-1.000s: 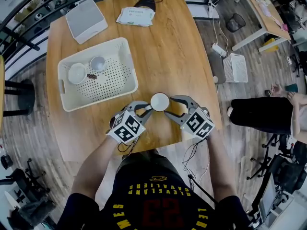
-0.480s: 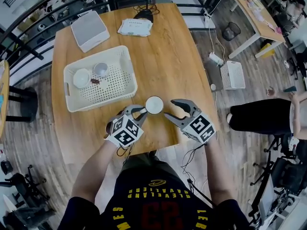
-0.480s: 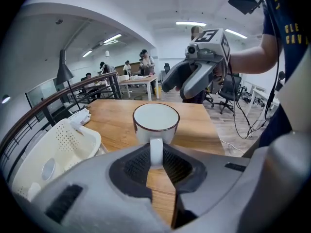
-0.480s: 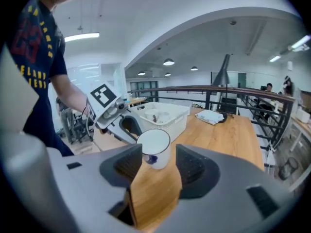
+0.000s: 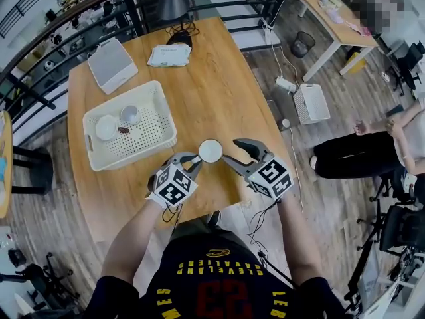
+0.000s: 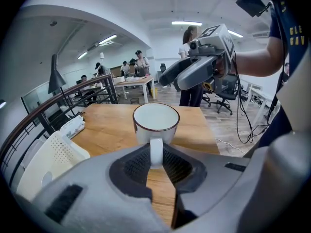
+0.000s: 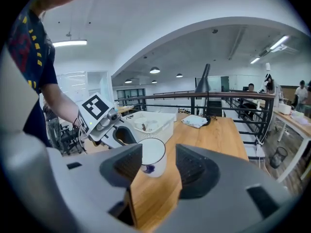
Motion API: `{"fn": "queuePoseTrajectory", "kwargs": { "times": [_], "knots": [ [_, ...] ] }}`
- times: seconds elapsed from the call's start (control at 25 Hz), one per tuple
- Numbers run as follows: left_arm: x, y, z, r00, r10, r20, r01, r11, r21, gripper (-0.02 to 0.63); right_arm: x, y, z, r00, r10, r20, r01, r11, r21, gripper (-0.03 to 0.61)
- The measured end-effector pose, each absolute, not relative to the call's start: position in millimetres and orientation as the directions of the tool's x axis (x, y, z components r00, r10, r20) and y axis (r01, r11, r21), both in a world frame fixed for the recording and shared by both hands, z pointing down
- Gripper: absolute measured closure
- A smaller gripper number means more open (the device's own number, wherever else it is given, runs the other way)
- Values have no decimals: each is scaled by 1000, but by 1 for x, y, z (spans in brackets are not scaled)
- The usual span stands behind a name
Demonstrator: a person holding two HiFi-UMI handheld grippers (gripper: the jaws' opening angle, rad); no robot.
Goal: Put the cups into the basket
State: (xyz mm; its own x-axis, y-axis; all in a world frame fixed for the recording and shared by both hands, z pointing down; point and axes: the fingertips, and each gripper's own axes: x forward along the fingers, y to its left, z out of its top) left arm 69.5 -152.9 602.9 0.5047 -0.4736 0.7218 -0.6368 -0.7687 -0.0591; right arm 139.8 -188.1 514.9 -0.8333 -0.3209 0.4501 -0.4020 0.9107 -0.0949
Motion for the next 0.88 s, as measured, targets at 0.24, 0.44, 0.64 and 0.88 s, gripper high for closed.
{"fn": "queuePoseTrajectory", "kwargs": {
  "times": [0.24, 0.44, 0.64, 0.88],
  "knots": [
    [98, -154, 595, 522, -455, 721, -581, -809, -89, 541, 163, -193, 515, -790, -403, 462, -493, 866, -87, 362],
    [121, -155, 594, 538, -432, 724, -555, -828, -82, 541, 177, -192, 517, -764, -433, 478, -524, 849, -69, 362],
    [140, -150, 592, 544, -414, 730, -531, -843, -83, 541, 193, -189, 513, -760, -444, 474, -539, 839, -78, 362],
    [146, -152, 594, 543, -409, 733, -521, -849, -87, 541, 207, -190, 522, -740, -474, 477, -581, 807, -100, 362]
  ]
}}
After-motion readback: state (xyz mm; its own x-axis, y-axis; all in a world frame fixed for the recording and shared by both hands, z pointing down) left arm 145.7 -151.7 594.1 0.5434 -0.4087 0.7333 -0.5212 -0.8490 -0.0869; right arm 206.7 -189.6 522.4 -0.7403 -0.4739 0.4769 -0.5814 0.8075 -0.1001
